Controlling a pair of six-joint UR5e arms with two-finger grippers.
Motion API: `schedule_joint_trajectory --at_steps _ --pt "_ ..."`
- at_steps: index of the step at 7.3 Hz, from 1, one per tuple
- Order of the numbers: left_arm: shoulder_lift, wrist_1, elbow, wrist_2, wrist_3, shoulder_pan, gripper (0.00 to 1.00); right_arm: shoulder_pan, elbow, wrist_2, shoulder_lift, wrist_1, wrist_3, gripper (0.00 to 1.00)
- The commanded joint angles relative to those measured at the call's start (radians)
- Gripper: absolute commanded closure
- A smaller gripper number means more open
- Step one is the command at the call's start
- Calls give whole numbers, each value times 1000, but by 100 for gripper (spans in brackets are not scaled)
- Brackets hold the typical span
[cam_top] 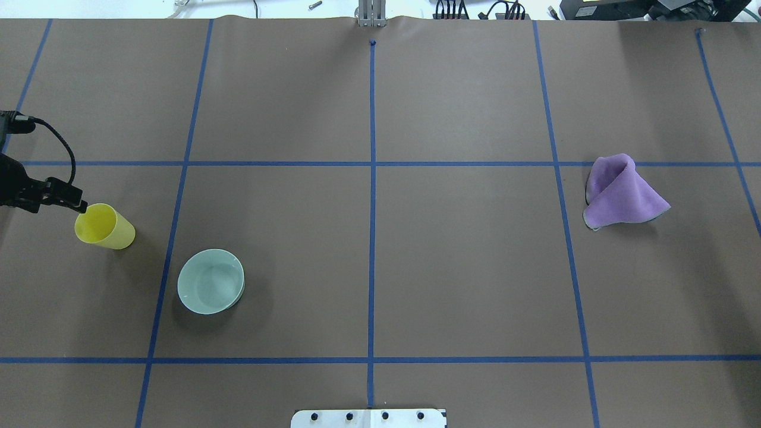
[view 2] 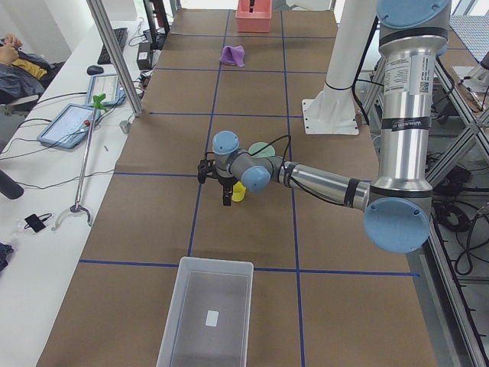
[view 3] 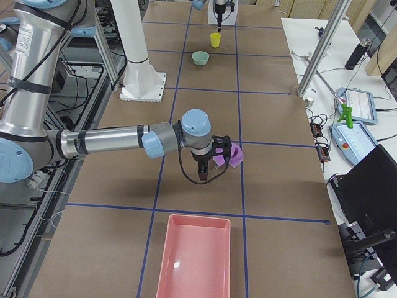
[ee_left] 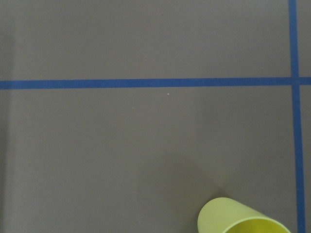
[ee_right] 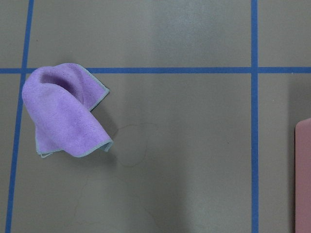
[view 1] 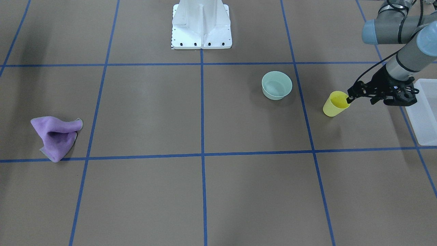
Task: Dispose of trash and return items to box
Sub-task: 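Reach the left gripper down to the yellow cup and grasp it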
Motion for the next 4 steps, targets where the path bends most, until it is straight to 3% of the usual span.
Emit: schedule_joint_trajectory --at_steps 1,2,3,4 --pt "2 -3 4 0 -5 40 2 -7 -3 0 0 -1 0 0" --pt "-6 -10 4 2 -23 47 3 -7 -8 -1 0 1 0 0" --pt "-6 -10 9 12 -26 60 12 -8 -12 -1 0 1 0 0" --pt "-6 -10 10 35 -28 67 44 -10 -17 -1 0 1 0 0"
